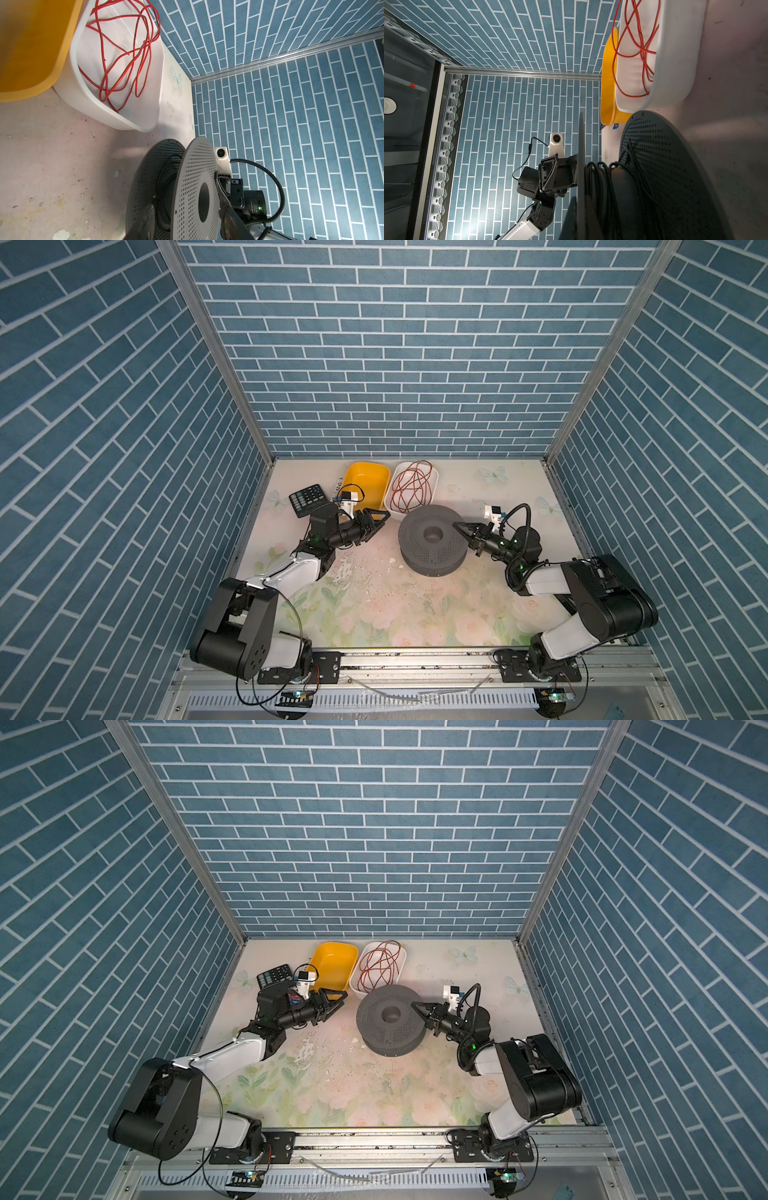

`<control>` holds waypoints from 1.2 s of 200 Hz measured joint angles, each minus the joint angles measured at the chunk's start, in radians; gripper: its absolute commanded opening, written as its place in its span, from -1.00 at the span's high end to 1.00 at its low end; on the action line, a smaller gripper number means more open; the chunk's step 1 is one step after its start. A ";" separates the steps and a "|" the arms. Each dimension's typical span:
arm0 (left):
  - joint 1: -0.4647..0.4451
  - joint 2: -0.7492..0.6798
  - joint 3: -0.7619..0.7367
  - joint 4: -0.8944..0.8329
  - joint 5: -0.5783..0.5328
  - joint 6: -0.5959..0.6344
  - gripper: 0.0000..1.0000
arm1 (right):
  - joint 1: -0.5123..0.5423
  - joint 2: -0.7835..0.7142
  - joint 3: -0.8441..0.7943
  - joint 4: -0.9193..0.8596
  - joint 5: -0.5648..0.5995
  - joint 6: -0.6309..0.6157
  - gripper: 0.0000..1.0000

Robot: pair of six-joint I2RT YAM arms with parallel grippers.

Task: Wrap the cables
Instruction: 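Lower the gray spool flat onto the table with both grippers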

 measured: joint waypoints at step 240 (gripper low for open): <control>0.006 -0.066 -0.001 -0.074 -0.014 0.062 -0.78 | 0.006 0.303 0.057 0.061 -0.009 -0.117 1.00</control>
